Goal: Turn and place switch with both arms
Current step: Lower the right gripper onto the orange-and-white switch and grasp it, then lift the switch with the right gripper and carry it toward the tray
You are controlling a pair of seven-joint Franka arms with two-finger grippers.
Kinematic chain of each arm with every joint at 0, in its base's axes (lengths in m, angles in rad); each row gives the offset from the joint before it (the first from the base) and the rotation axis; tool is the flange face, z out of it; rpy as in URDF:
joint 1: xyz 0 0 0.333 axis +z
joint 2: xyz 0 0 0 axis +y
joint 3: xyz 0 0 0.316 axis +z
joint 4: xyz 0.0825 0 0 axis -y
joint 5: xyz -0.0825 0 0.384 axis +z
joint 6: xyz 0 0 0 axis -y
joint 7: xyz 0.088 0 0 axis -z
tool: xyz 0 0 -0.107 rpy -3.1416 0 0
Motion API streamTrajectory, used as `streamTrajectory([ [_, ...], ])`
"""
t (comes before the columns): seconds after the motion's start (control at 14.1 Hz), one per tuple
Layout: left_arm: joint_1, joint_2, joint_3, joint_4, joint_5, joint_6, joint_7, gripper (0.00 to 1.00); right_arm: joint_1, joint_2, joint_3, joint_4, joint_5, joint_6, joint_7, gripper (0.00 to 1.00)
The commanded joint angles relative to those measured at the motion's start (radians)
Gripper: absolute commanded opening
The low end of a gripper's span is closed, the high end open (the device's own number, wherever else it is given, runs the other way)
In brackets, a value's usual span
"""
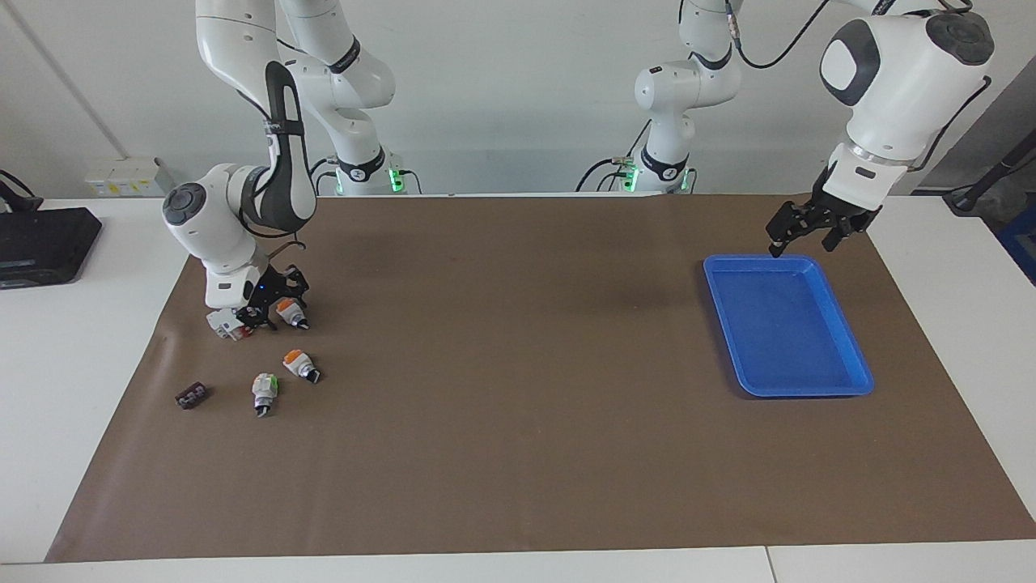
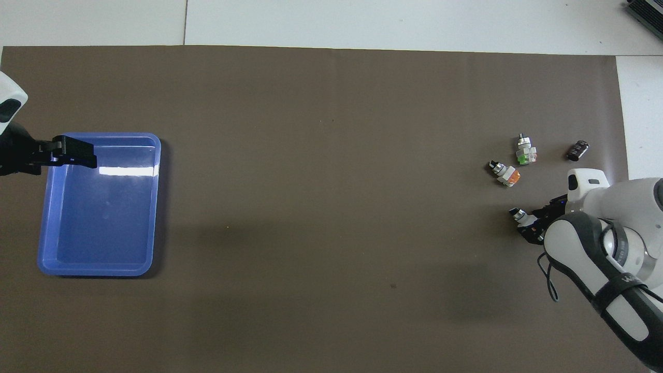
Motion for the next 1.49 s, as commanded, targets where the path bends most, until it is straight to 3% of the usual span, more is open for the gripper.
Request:
streamTrajectory([
  [0.0, 0.009, -0.027, -0.005, -0.032, 0.016, 0.012, -0.011, 1.00, -0.002, -0.023, 0.006, -0.027, 0.022, 0.019, -0.007, 0.00],
  [0.21, 0.009, -0.028, -0.005, -0.032, 0.016, 0.012, -0.011, 1.00, 0.010, -0.020, 0.014, 0.027, 0.018, -0.055, 0.014, 0.00],
  [0.35, 0.009, -0.027, -0.005, -0.032, 0.016, 0.012, -0.011, 1.00, 0.013, -0.027, 0.017, 0.126, 0.016, -0.225, -0.019, 0.00],
  [0.57, 0.009, -0.027, -0.005, -0.032, 0.016, 0.012, -0.011, 1.00, 0.016, -0.043, 0.077, 0.270, 0.004, -0.327, -0.059, 0.00],
  [0.99, 0.009, -0.027, -0.005, -0.032, 0.016, 0.012, -0.011, 1.00, 0.018, -0.047, 0.345, 0.470, 0.021, -0.433, -0.044, 0.00],
  [1.42, 0.008, -0.028, -0.005, -0.032, 0.016, 0.012, -0.011, 1.00, 0.027, -0.027, 0.633, 0.492, 0.024, -0.280, 0.204, 0.00],
])
